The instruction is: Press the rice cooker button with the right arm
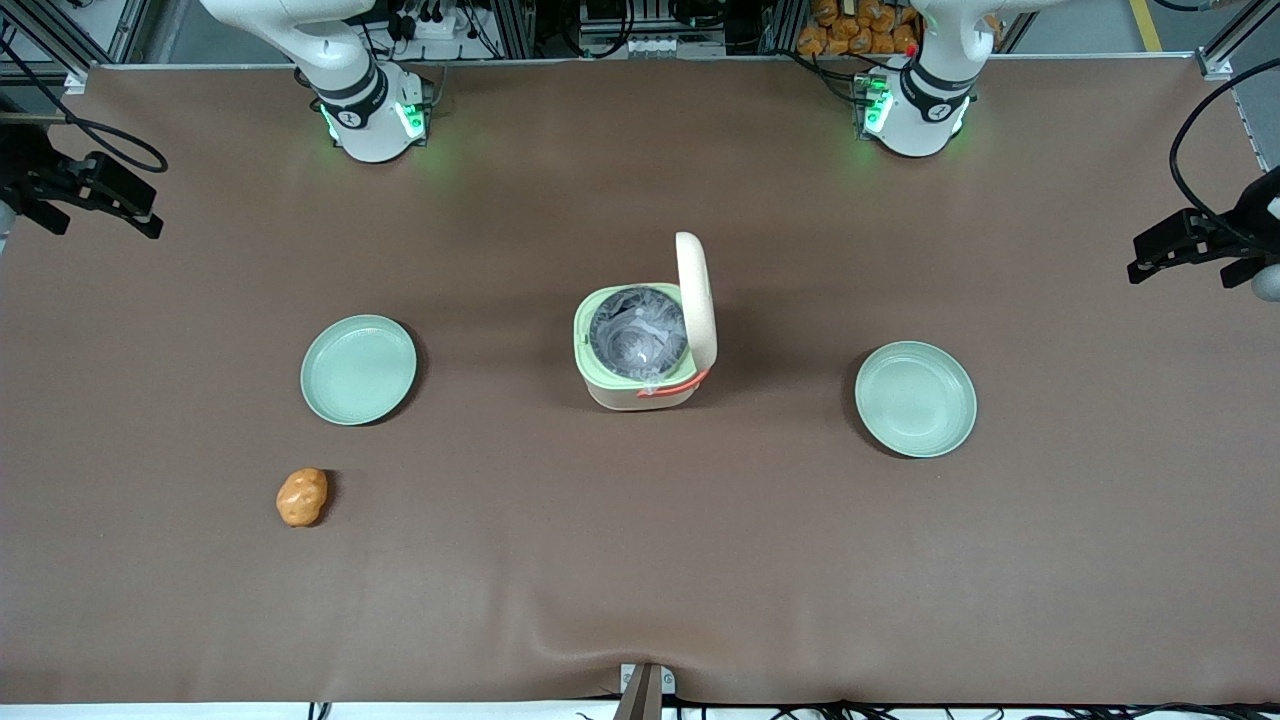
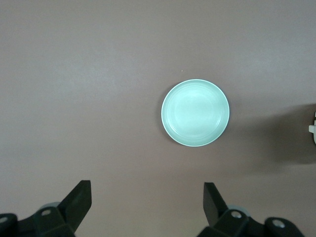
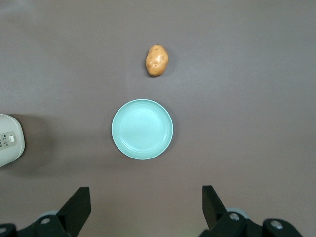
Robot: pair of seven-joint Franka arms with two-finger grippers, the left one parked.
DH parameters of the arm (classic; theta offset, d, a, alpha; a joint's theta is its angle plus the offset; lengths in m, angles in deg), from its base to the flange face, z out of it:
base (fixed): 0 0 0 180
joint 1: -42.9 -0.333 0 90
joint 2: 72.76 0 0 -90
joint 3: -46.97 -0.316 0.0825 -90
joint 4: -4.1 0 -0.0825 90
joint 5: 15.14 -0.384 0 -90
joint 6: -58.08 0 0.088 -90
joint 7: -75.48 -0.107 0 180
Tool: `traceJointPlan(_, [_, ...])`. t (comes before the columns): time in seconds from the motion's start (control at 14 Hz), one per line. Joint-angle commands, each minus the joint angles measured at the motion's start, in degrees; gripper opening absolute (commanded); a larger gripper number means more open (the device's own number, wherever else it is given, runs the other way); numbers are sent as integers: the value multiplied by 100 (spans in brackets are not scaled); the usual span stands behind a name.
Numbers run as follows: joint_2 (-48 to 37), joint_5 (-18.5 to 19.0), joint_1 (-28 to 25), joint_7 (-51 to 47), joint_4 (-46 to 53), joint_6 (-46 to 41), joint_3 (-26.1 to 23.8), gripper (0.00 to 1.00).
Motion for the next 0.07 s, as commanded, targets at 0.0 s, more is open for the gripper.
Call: traceJointPlan(0.0, [-60,-43,27,70,0,-7,-71,100])
